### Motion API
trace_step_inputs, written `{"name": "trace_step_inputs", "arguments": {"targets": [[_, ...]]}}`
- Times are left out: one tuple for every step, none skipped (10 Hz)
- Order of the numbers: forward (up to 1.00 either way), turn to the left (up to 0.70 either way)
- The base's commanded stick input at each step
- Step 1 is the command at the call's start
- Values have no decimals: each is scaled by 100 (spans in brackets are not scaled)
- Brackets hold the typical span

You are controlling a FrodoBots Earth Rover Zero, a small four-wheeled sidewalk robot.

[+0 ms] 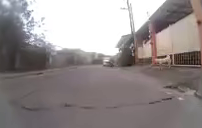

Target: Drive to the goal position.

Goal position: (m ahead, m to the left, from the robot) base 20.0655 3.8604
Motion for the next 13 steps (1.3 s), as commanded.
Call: {"name": "trace_step_inputs", "arguments": {"targets": [[100,0],[100,0],[100,0],[100,0],[100,0],[100,0],[100,0],[100,0],[100,0],[100,0],[100,0],[100,0],[100,0]]}}
